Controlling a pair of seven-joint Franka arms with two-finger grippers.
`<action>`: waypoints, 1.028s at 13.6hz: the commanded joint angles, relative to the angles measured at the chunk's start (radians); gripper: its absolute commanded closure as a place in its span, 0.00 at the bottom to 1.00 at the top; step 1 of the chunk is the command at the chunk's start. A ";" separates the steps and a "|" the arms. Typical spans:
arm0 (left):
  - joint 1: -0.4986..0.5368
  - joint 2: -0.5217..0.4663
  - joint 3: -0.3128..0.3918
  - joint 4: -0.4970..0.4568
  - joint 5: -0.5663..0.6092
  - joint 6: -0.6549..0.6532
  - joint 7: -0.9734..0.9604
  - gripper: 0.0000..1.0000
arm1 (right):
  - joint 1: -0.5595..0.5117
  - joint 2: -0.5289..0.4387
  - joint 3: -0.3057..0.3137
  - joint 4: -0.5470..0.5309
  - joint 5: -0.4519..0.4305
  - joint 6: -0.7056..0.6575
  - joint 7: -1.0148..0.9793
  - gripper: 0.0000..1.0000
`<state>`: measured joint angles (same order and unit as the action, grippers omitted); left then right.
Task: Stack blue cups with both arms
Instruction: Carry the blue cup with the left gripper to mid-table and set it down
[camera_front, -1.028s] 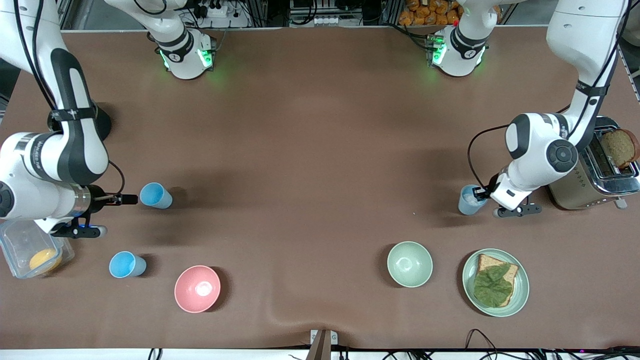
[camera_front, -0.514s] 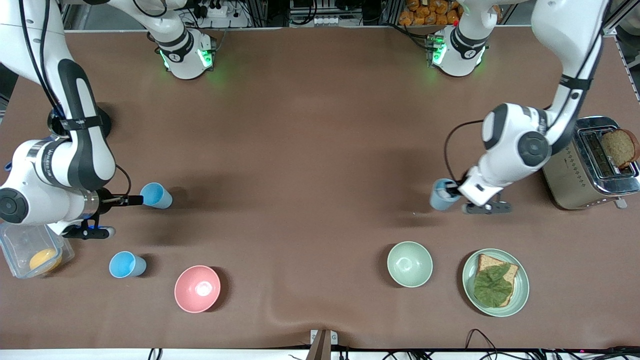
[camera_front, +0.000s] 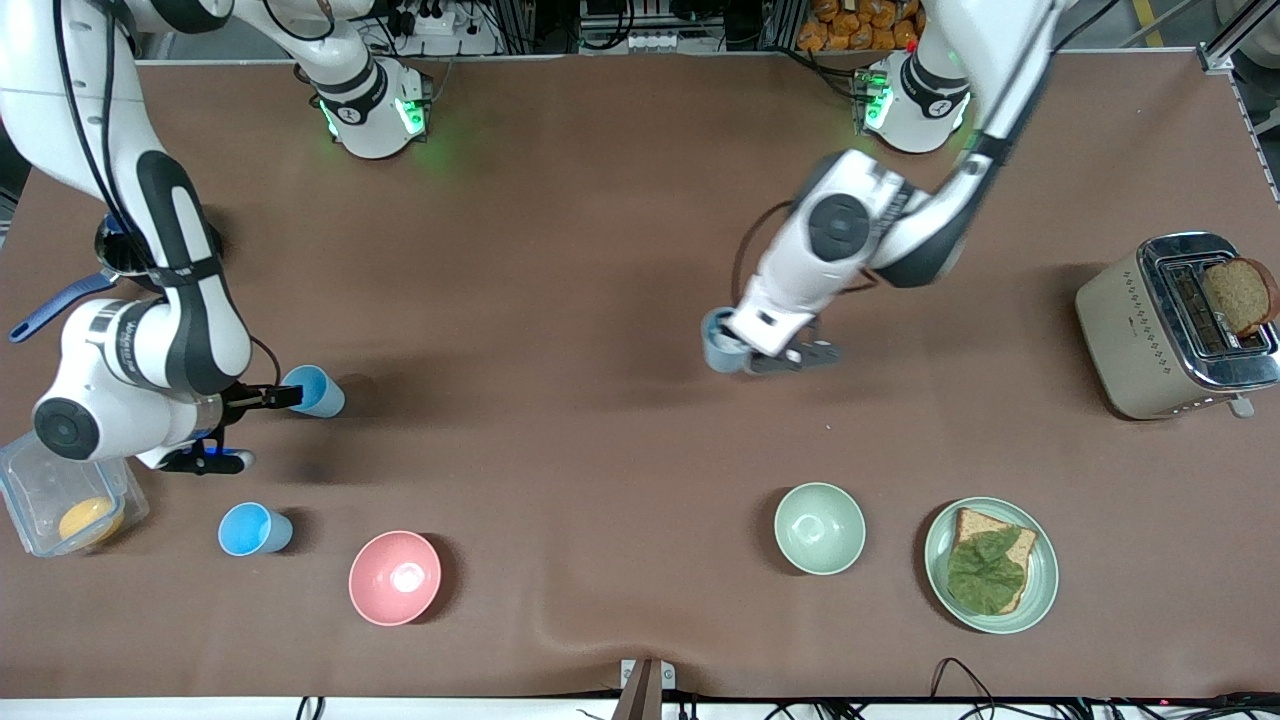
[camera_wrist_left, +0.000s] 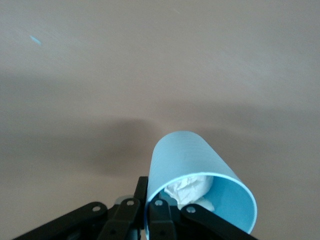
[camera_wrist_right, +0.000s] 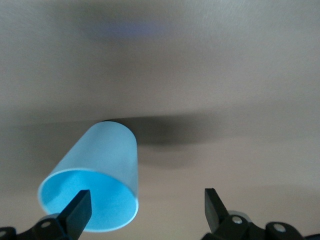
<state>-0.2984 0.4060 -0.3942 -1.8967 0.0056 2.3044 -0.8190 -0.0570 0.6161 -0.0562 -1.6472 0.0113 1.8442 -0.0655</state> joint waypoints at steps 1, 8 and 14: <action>-0.086 0.115 0.012 0.128 -0.006 -0.022 -0.093 1.00 | -0.017 -0.001 0.012 -0.008 -0.005 0.013 0.000 0.23; -0.226 0.287 0.028 0.263 0.097 -0.019 -0.299 1.00 | -0.007 -0.016 0.016 -0.023 0.037 0.003 0.006 1.00; -0.219 0.263 0.031 0.268 0.093 -0.022 -0.305 0.00 | 0.032 -0.059 0.018 0.087 0.182 -0.218 0.023 1.00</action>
<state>-0.5195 0.6971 -0.3695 -1.6464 0.0785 2.3045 -1.0937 -0.0442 0.5779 -0.0397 -1.5916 0.1375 1.6858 -0.0628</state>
